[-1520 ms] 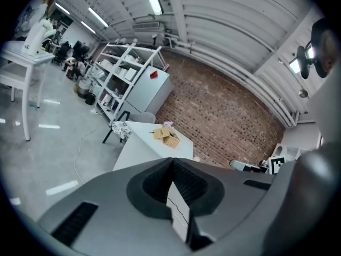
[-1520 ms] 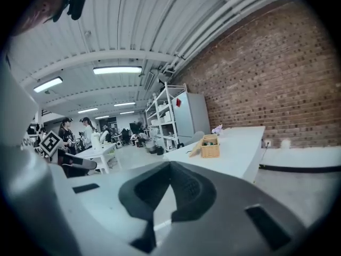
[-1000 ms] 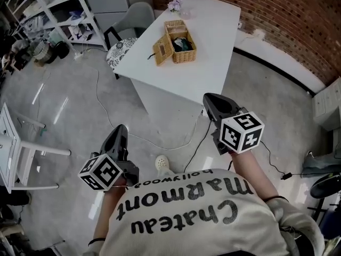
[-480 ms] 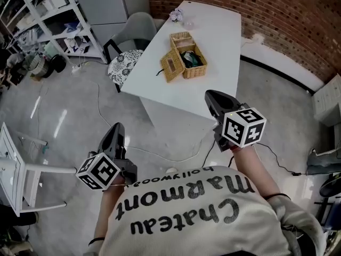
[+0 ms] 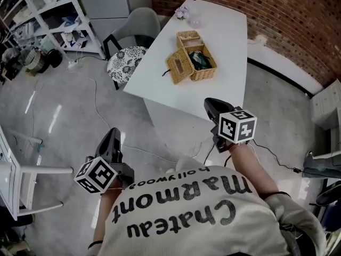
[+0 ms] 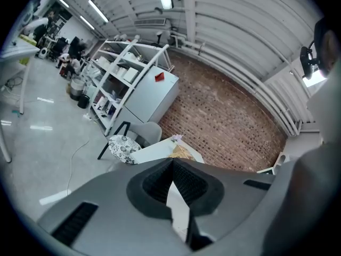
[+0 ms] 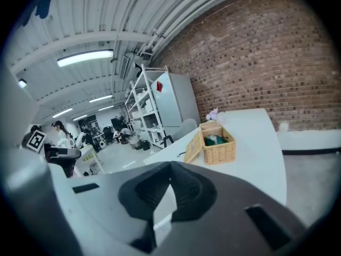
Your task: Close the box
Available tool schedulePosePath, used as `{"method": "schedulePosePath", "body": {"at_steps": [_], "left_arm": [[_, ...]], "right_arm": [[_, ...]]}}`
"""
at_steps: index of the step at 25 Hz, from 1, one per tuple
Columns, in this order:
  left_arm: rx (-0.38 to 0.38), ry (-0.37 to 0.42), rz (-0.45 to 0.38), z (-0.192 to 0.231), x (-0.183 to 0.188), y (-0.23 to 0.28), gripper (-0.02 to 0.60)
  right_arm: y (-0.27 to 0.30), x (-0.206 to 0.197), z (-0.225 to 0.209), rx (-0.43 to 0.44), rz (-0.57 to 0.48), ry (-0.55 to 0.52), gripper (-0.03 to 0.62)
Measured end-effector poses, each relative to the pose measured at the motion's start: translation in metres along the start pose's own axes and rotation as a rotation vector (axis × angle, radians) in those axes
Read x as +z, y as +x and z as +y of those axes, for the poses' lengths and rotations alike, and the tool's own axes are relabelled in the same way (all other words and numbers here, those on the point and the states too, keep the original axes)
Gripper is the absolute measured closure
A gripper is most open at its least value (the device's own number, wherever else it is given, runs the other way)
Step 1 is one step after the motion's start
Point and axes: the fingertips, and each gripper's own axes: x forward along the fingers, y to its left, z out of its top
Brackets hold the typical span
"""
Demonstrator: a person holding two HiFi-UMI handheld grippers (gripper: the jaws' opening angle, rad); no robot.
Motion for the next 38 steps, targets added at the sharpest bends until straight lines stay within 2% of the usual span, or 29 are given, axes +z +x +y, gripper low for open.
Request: {"method": "schedulePosePath", "body": {"at_steps": [4,7,10,16,19,23,25,33,38], "left_arm": [[0.038,-0.031,-0.006,0.019,-0.002,0.007,0.58],[0.06,-0.049,-0.016,0.031,-0.001,0.014,0.58],[0.096,-0.081,-0.045,0.044,0.006,0.02,0.58],[0.153,-0.11,-0.072,0.059,0.02,0.029,0.58],[0.179,-0.128,-0.077,0.067,0.021,0.034,0.58],[0.24,-0.166,-0.114,0.081,0.021,0.029,0.58],[0.265,-0.177,-0.134,0.087,0.025,0.026,0.58],[0.325,-0.212,-0.157,0.102,0.022,0.024,0.58],[0.342,-0.222,-0.166,0.109,0.02,0.02,0.58]], "right_arm": [[0.029,-0.015,-0.002,0.038,0.047,0.041,0.591],[0.053,-0.015,-0.007,0.044,0.061,0.03,0.591],[0.078,-0.007,-0.011,0.054,0.085,-0.008,0.588],[0.131,0.018,-0.014,0.088,0.154,-0.124,0.541],[0.157,0.024,-0.017,0.1,0.212,-0.228,0.519],[0.189,0.012,-0.027,0.11,0.353,-0.379,0.5],[0.2,0.004,-0.029,0.114,0.417,-0.463,0.467],[0.229,-0.023,-0.028,0.155,0.595,-0.947,0.411],[0.231,-0.045,-0.034,0.166,0.682,-1.115,0.37]]}}
